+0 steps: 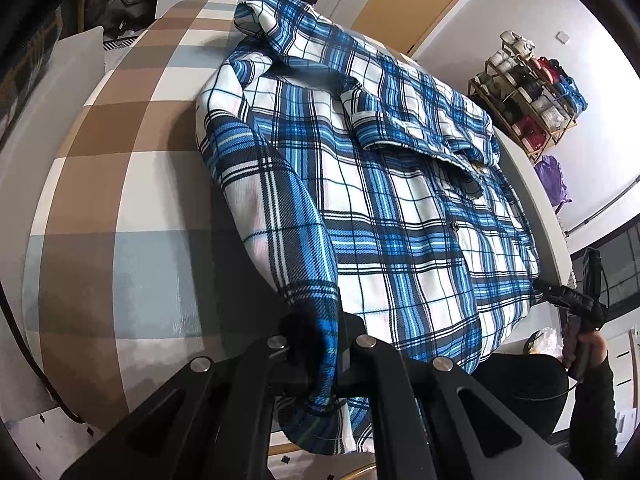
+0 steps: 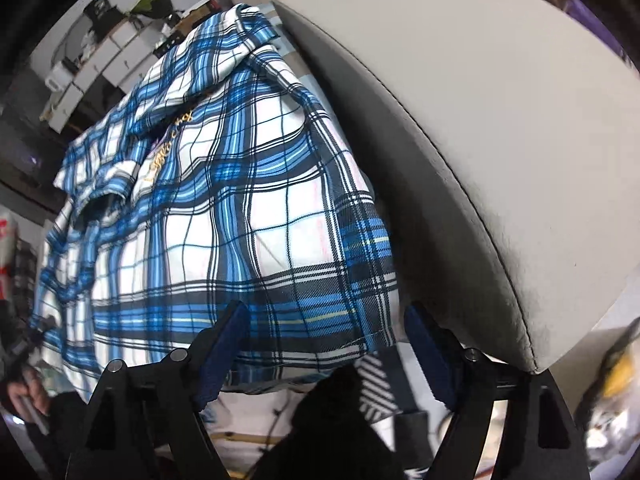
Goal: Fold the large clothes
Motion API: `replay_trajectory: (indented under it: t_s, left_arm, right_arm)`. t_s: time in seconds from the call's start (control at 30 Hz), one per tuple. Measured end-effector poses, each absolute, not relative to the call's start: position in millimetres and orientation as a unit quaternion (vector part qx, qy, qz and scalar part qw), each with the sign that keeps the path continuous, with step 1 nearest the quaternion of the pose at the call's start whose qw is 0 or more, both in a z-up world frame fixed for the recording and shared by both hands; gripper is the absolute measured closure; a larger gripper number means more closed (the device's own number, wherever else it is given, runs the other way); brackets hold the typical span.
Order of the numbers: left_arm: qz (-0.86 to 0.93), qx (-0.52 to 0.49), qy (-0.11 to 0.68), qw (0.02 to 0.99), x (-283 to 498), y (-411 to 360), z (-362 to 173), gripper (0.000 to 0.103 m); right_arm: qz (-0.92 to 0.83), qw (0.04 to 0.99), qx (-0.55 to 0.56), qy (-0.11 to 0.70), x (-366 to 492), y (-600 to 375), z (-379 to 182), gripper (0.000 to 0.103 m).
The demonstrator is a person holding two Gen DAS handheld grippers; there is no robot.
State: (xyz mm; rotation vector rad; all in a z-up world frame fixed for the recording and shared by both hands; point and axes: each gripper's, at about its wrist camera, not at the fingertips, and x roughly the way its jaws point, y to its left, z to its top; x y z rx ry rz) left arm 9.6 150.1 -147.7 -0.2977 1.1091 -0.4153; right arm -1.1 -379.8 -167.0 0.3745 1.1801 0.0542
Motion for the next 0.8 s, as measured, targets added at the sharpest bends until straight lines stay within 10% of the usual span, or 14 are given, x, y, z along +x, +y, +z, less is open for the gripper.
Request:
replay_trajectory:
  t_s: [0.13,0.8]
  left_arm:
    - [-0.195,-0.137,0.520,0.820,9.0,150.0,-147.5,0.103]
    - [-0.195,-0.128,0.527,0.817,9.5,145.7,-150.0,0.103]
  right_arm:
    - [0.036,0.823,0.181,0.538,-16.6,-383.5,-152.9,0.083]
    - [0.030,0.828,0.163,0.535,-2.3,-380.5,-151.0,0.063]
